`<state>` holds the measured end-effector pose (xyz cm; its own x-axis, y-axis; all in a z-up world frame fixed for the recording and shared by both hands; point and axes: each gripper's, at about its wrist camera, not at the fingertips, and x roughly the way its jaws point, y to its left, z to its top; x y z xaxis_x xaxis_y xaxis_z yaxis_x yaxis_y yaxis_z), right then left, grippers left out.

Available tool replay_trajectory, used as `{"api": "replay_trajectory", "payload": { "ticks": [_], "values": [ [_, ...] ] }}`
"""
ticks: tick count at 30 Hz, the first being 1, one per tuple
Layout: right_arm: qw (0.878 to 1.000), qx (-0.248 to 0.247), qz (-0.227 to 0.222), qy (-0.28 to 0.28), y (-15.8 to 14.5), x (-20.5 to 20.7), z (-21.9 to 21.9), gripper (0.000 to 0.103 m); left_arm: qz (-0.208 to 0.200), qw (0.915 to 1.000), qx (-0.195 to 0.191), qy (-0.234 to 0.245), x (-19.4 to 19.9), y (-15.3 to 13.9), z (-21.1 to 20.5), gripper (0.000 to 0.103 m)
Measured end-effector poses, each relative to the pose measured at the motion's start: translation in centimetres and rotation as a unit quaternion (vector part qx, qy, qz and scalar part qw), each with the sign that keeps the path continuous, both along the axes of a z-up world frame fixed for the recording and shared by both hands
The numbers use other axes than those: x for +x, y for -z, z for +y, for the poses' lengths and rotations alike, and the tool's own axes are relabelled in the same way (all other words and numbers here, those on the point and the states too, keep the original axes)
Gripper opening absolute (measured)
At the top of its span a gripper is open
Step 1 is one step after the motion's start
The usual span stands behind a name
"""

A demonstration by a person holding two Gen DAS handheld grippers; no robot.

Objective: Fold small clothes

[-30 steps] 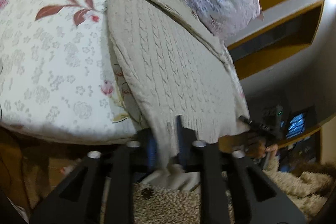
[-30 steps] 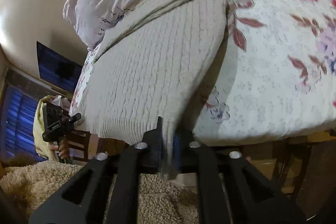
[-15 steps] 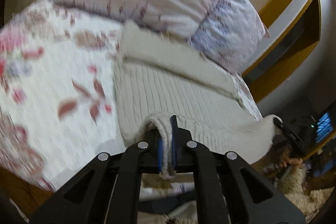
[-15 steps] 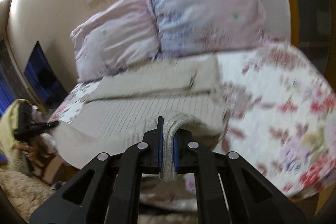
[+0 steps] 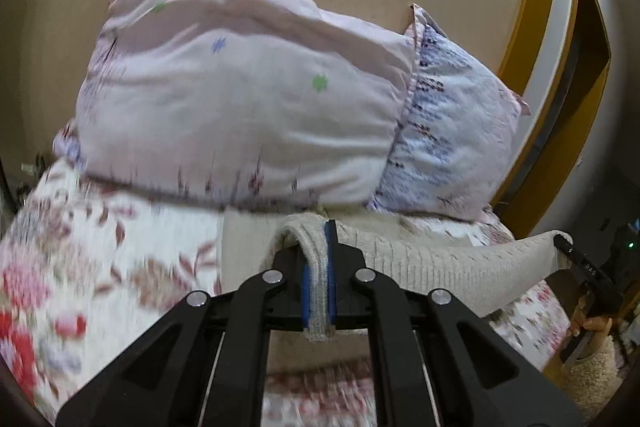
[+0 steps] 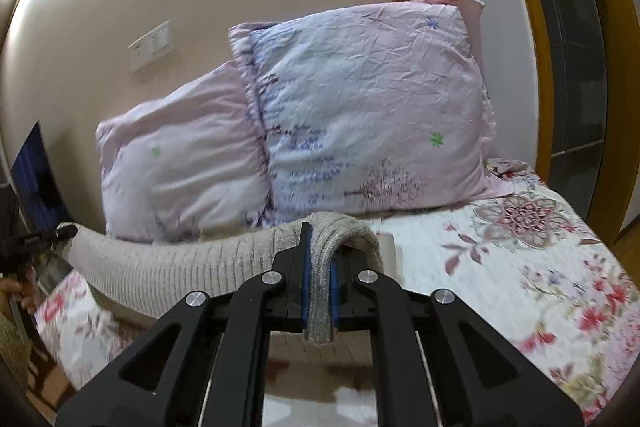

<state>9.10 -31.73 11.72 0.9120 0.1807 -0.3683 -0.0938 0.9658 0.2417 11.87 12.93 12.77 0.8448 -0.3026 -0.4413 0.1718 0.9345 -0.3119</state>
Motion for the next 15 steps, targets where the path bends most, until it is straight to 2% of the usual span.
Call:
{"api": "replay_trajectory", "payload": {
  "ticks": [3, 6, 9, 13, 15],
  "values": [
    [1.000, 0.013, 0.007, 0.009, 0.8, 3.4, -0.2, 0.007, 0.004, 0.9999, 0.006, -0.008, 3.3, 0.5, -0.3, 0.006],
    [0.999, 0.023, 0.028, 0.015, 2.5, 6.2, -0.2, 0.007, 0.022, 0.9996, 0.004, -0.016, 6.3, 2.4, -0.2, 0.006],
    [0.996, 0.037, 0.082, 0.019, 5.6, 9.4, -0.4, 0.007, 0.074, 0.9969, -0.017, -0.021, 9.7, 6.1, 0.4, 0.006],
    [0.982, 0.072, 0.173, 0.026, 10.6, 12.8, -1.4, 0.007, 0.136, 0.9891, -0.051, -0.023, 12.6, 10.4, 1.3, 0.006],
    [0.977, 0.097, 0.188, 0.026, 11.7, 13.5, -2.0, 0.007, 0.153, 0.9849, -0.080, -0.020, 13.3, 11.7, 1.9, 0.006]
  ]
}}
